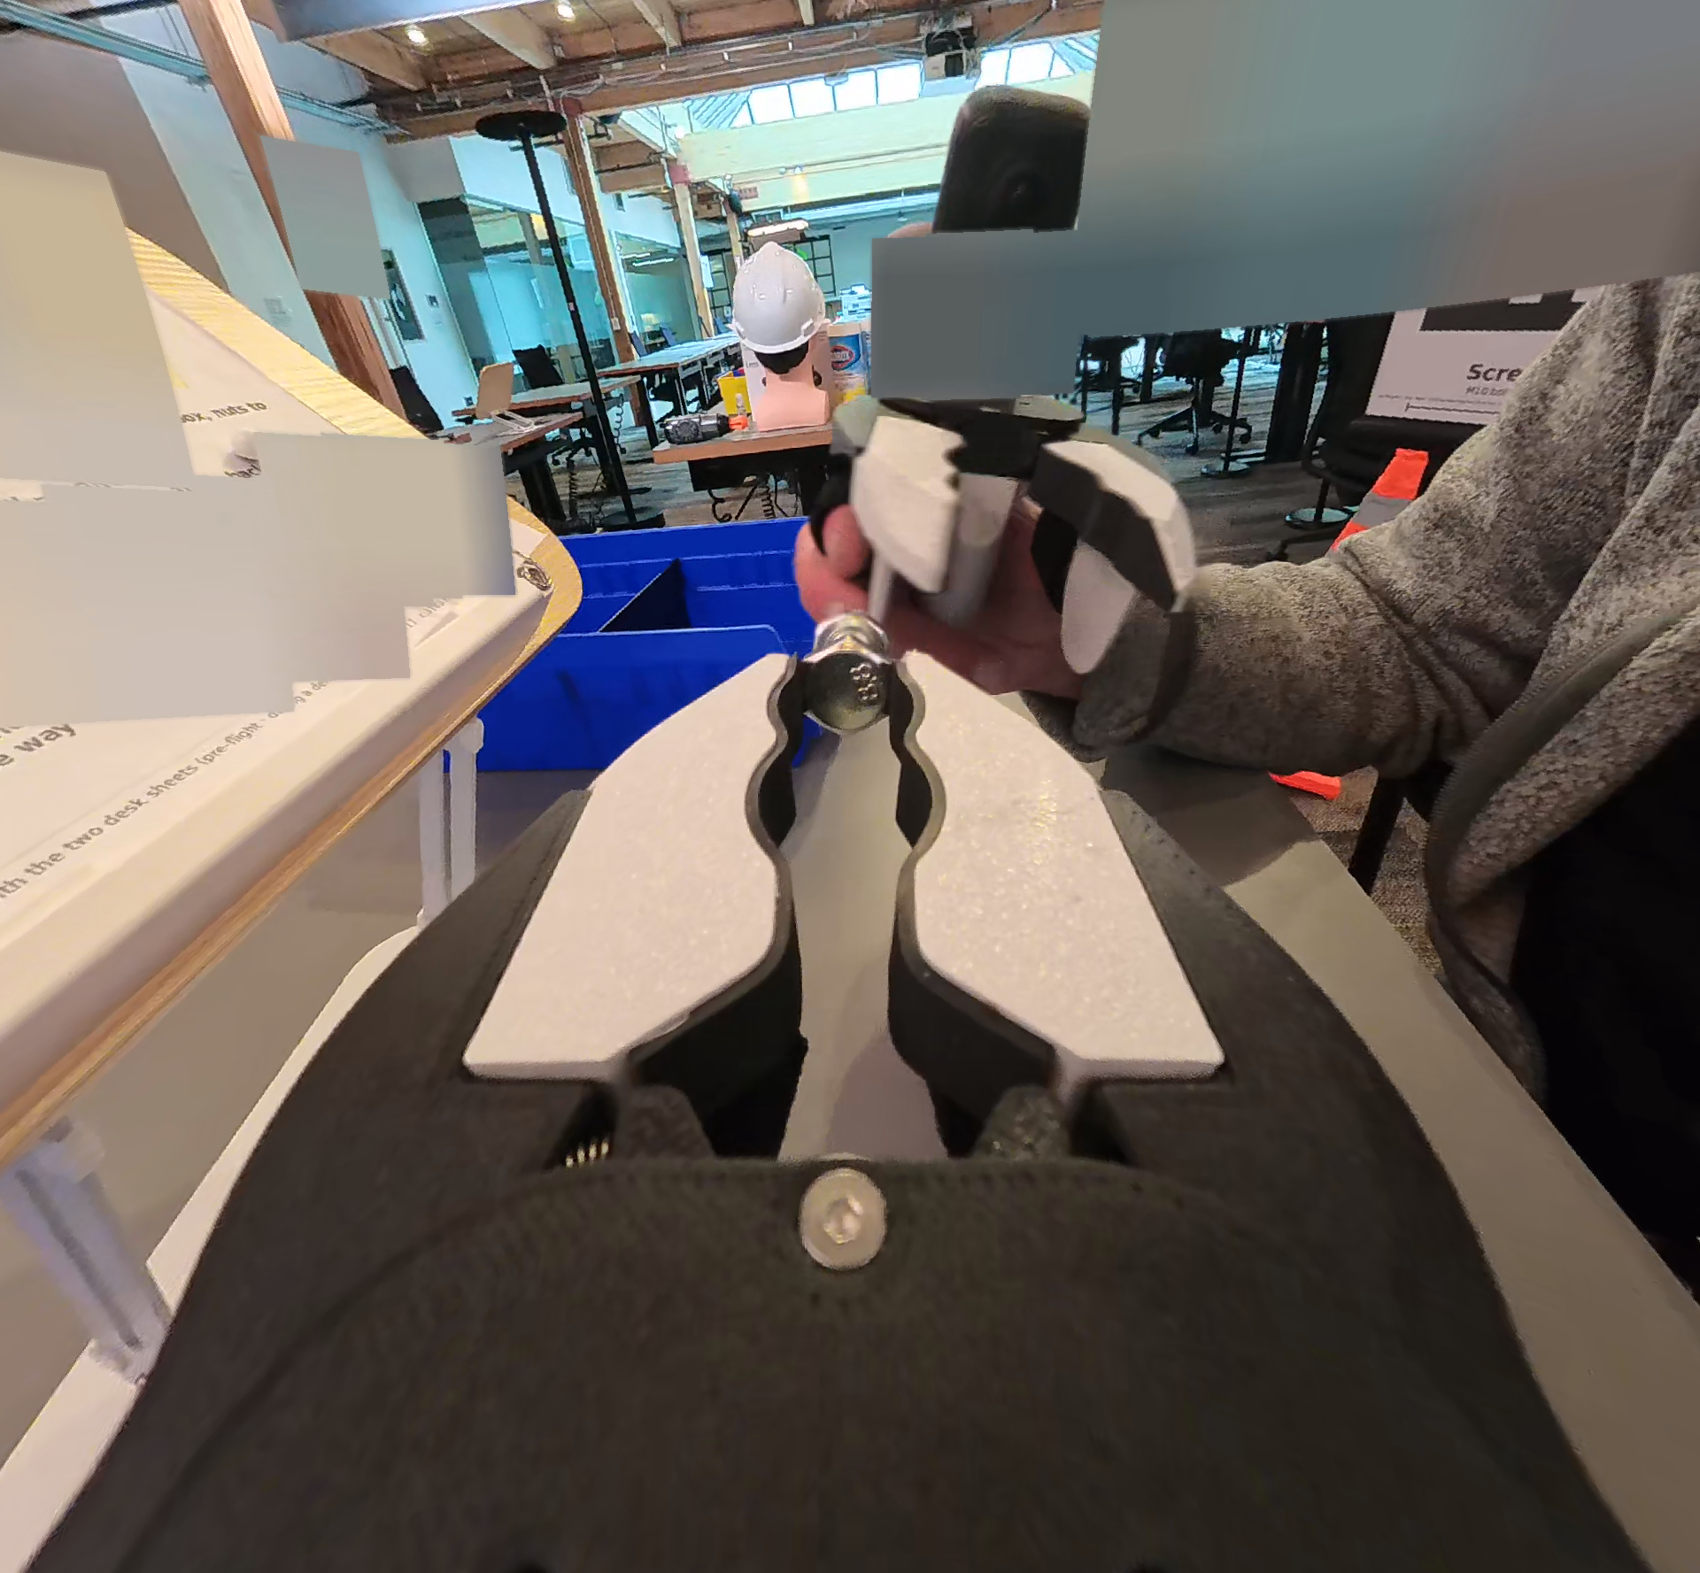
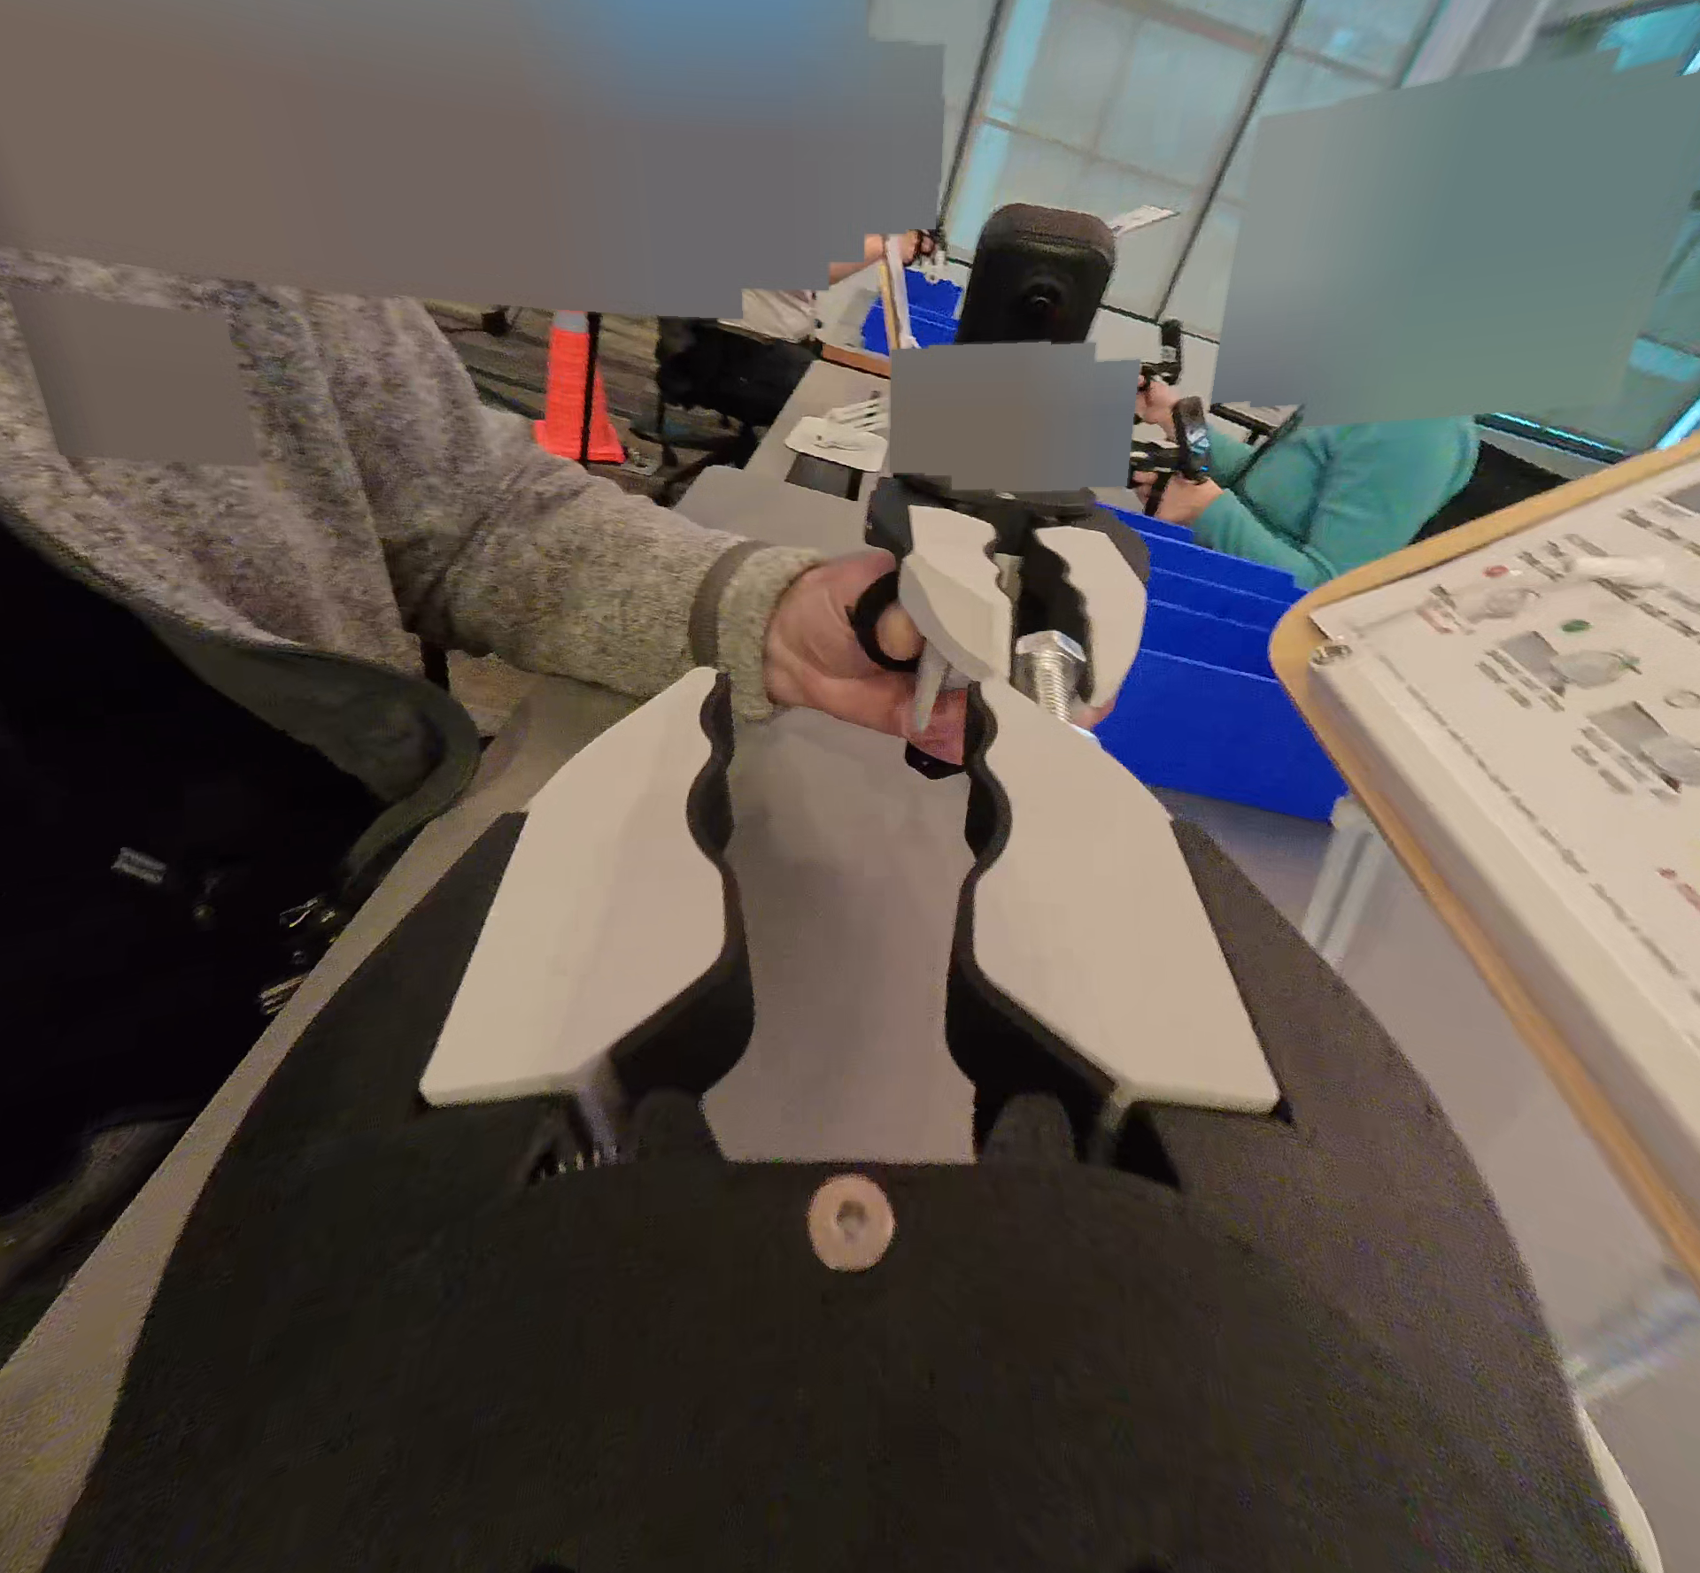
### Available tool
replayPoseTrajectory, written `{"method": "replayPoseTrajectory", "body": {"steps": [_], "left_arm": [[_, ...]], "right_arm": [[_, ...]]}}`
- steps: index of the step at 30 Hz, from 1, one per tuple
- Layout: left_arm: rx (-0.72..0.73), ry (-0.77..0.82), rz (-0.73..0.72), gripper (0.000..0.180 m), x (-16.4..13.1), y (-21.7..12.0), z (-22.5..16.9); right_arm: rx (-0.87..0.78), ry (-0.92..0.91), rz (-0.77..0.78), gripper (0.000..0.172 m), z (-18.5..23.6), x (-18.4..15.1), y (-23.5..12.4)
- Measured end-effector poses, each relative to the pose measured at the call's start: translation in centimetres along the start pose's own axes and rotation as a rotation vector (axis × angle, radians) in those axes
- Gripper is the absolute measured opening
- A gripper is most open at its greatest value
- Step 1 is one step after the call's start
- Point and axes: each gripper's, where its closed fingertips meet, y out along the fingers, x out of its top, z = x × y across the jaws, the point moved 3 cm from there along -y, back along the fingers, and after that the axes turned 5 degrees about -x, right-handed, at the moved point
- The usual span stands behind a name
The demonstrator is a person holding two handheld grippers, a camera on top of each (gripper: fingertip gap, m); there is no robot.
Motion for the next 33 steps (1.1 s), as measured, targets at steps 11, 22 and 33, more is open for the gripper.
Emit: {"method": "replayPoseTrajectory", "body": {"steps": [11,22,33], "left_arm": [[0.0,0.001,-0.005,0.017,0.0,0.1,-0.1],[0.029,0.18,0.093,0.017,0.1,0.9,-1.1],[0.044,0.272,0.116,0.017,0.6,1.1,-1.6]], "right_arm": [[-0.07,0.052,-0.032,0.061,-1.3,0.0,-0.6],[0.165,0.728,-0.192,0.046,-2.8,-2.0,0.3],[0.259,0.883,-0.297,0.017,-2.8,-2.2,0.3]]}}
